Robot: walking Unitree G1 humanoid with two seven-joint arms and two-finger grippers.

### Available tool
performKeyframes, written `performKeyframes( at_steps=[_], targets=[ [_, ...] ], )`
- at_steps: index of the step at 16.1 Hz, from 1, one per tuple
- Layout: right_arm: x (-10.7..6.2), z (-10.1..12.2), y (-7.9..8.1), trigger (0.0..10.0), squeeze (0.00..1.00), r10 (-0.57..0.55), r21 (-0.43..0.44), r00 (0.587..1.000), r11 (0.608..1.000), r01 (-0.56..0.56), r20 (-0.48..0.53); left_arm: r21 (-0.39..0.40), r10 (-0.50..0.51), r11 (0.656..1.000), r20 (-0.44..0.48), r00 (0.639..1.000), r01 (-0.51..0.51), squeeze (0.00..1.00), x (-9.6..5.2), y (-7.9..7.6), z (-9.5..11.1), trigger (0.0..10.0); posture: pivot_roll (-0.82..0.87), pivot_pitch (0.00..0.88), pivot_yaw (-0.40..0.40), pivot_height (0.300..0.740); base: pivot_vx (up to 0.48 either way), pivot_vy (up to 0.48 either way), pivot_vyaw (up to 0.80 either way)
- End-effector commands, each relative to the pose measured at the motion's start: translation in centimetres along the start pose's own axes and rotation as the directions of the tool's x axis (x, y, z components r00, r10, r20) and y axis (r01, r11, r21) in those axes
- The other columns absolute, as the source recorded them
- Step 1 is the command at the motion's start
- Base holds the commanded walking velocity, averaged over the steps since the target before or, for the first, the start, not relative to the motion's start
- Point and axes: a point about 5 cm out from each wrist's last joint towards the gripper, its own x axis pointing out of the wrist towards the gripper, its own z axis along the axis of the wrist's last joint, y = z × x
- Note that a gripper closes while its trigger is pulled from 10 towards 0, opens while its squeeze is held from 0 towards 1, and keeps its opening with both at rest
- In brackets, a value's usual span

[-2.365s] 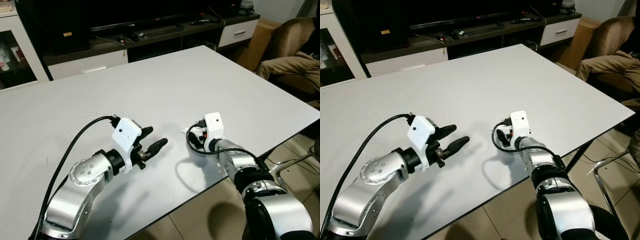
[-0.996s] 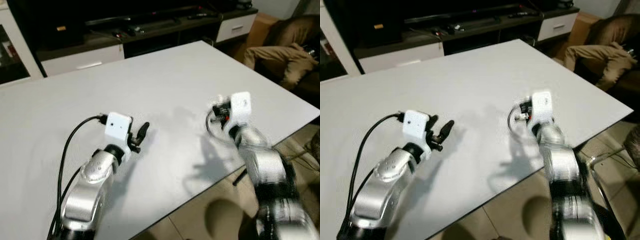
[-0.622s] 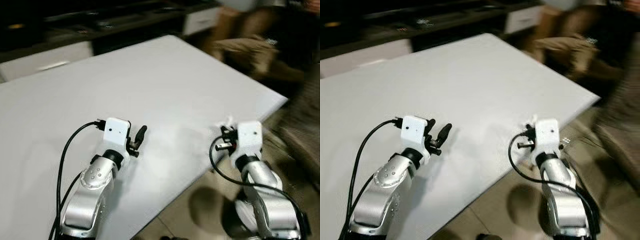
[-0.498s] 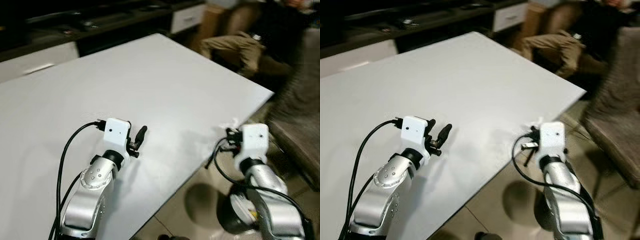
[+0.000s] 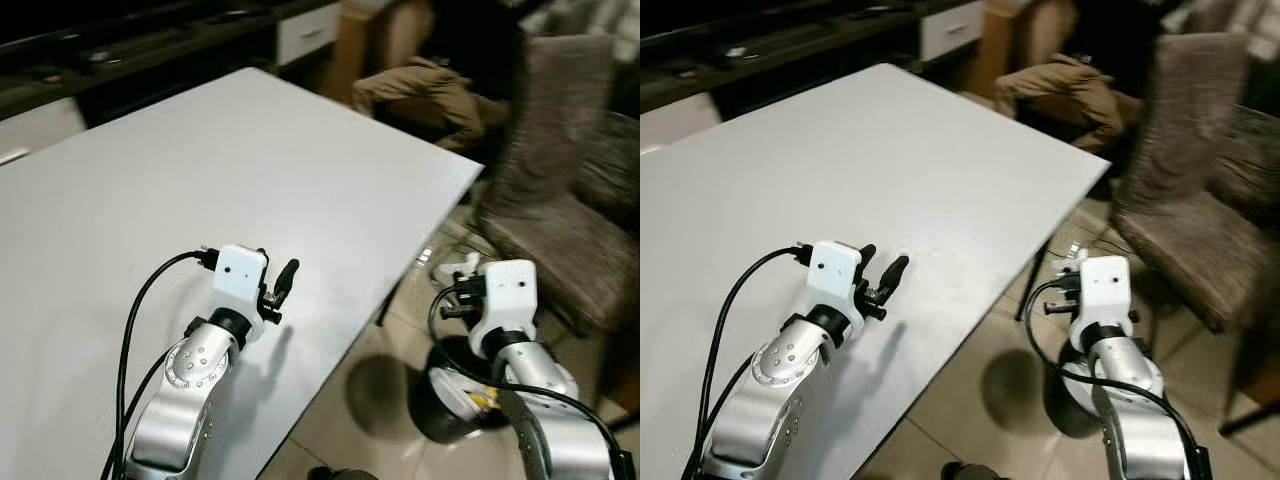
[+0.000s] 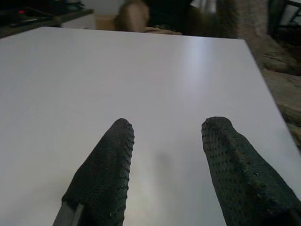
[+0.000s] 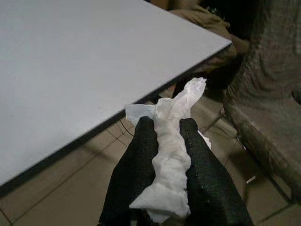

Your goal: Picking trash to rubbish bin

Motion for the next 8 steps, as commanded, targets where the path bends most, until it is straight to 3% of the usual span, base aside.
performKeyframes(
  at_steps=[1, 8],
  targets=[
    [-0.37, 0.22, -0.02, 10.0, 0.0, 0.002, 0.001, 1.0, 1.0, -0.002, -0.002, 0.019, -0.024, 1.0, 0.015, 1.0, 0.023, 0.0, -0.01, -0.45, 0.21, 10.0, -0.19, 0.0, -0.051, 0.74, 0.0, 0.0, -0.8],
    [-0.67, -0.55, 0.62, 10.0, 0.0, 0.044, 0.025, 0.997, 0.999, -0.043, -0.06, 0.021, -0.015, 1.0, 0.016, 1.0, 0.014, 0.0, -0.01, -0.34, 0.13, 10.0, -0.18, 0.0, -0.055, 0.74, 0.0, 0.0, -0.8]
  ],
)
